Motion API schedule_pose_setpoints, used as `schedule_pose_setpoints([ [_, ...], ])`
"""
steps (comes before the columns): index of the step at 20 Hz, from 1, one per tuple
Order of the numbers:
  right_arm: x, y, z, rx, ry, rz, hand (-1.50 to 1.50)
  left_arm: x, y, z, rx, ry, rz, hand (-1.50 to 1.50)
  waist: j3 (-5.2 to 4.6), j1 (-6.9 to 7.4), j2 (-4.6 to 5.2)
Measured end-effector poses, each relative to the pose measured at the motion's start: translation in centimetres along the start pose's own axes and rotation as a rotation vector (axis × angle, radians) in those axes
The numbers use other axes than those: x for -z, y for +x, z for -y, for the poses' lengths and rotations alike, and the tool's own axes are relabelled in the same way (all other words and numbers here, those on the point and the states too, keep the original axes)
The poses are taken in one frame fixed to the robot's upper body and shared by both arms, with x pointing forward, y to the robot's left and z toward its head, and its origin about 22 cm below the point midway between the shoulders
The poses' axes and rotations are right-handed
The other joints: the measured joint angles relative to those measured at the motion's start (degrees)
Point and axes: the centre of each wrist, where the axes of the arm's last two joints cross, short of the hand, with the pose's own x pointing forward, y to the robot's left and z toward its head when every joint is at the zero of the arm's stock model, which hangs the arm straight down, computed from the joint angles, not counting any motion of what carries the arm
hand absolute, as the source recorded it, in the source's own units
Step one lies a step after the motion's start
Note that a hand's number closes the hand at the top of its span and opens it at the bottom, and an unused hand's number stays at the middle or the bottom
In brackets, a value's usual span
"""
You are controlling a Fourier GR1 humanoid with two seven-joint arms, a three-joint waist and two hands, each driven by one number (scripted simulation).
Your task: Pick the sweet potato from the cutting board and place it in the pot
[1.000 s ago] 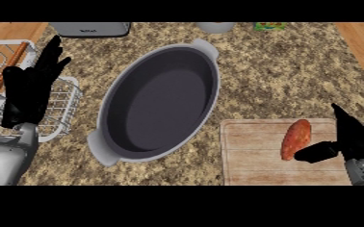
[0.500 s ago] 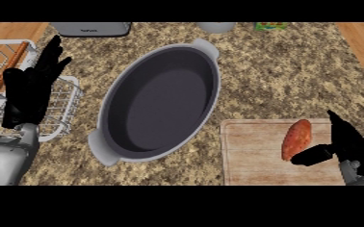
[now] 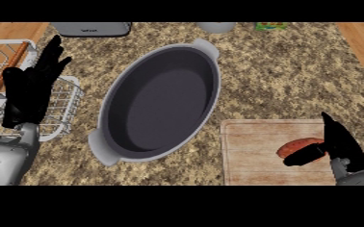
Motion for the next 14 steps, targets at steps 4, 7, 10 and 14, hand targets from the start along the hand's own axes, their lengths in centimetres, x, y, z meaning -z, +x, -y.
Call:
schedule_pose_setpoints([
  [4, 0.4, -0.2, -0.6, 0.007, 0.011, -0.014, -1.50, 0.0, -0.1, 0.0, 0.004, 0.004, -0.004, 0.00, -0.04, -0.25, -0.12],
  [7, 0.7, -0.3, -0.7, 0.014, 0.015, -0.019, 1.50, -0.1, -0.1, -0.1, 0.006, 0.006, -0.009, 0.00, -0.13, -0.35, -0.21],
  [10, 0.9, -0.3, -0.7, 0.008, -0.012, -0.006, 1.50, -0.1, -0.1, -0.1, 0.006, 0.006, -0.003, 0.00, -0.42, -0.40, -0.36],
  [14, 1.2, -0.2, -0.6, -0.026, -0.071, 0.019, 1.50, -0.1, -0.2, 0.0, 0.009, 0.007, 0.004, 0.00, -0.39, -0.37, -0.38],
])
